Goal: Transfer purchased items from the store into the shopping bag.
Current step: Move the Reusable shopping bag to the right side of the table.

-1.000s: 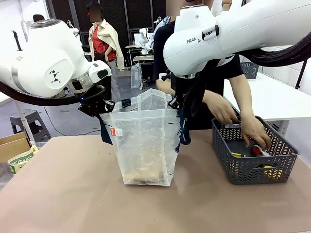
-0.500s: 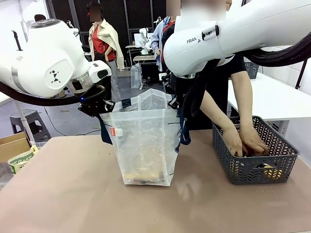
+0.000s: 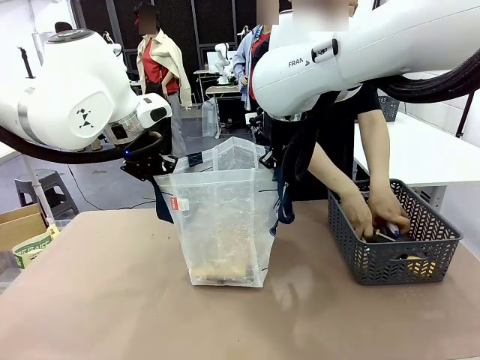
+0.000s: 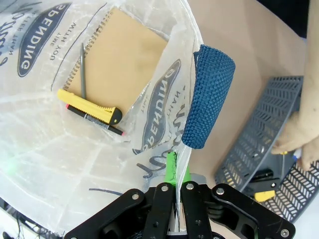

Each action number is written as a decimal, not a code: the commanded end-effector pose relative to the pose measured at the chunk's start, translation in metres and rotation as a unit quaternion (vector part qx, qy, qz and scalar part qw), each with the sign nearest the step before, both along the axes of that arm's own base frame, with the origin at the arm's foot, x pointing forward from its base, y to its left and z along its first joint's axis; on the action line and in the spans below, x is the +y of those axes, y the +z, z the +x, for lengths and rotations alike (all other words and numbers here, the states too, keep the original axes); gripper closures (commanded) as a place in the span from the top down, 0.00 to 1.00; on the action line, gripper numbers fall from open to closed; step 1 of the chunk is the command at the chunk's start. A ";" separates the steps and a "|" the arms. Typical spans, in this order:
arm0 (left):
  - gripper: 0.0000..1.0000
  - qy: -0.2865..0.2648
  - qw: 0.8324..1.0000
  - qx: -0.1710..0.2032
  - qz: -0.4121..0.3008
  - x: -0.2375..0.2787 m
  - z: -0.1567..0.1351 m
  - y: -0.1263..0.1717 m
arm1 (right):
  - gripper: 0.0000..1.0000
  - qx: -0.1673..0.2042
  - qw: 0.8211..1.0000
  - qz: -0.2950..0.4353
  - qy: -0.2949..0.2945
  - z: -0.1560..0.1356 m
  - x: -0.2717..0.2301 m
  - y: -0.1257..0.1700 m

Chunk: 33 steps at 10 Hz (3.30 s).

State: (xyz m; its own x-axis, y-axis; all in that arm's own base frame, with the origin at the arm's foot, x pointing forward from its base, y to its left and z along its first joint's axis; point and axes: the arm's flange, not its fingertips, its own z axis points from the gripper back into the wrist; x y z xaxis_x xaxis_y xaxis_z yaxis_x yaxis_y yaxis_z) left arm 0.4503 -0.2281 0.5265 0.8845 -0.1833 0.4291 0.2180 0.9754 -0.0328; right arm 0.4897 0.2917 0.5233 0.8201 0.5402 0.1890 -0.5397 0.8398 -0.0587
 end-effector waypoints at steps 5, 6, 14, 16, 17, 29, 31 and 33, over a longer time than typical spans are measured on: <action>0.00 0.001 1.000 -0.006 0.007 0.003 0.000 0.002 | 0.00 0.000 1.000 -0.001 -0.001 0.000 -0.002 0.000; 0.00 0.001 1.000 -0.006 0.007 0.003 0.000 0.002 | 0.00 0.000 1.000 -0.001 -0.001 0.000 -0.002 0.000; 0.00 0.001 1.000 -0.006 0.007 0.003 0.000 0.002 | 0.00 0.000 1.000 -0.001 -0.001 0.000 -0.002 0.000; 0.00 0.001 1.000 -0.006 0.007 0.003 0.000 0.002 | 0.00 0.000 1.000 -0.001 -0.001 0.000 -0.002 0.000; 0.00 0.001 1.000 -0.006 0.007 0.003 0.000 0.002 | 0.00 0.000 1.000 -0.001 -0.001 0.000 -0.002 0.000; 0.00 0.001 1.000 -0.006 0.007 0.003 0.000 0.002 | 0.00 0.000 1.000 -0.001 -0.001 0.000 -0.002 0.000; 0.00 0.001 1.000 -0.006 0.007 0.003 0.000 0.002 | 0.00 0.000 1.000 -0.001 -0.001 0.000 -0.002 0.000; 0.00 0.001 1.000 -0.006 0.007 0.003 0.000 0.002 | 0.00 0.000 1.000 -0.001 -0.001 0.000 -0.002 0.000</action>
State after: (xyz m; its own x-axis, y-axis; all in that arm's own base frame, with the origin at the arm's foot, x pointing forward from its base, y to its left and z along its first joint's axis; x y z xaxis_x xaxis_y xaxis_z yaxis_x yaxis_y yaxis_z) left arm 0.4503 -0.2281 0.5264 0.8843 -0.1839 0.4291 0.2183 0.9753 -0.0320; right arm 0.4897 0.2917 0.5233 0.8201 0.5402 0.1890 -0.5397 0.8398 -0.0587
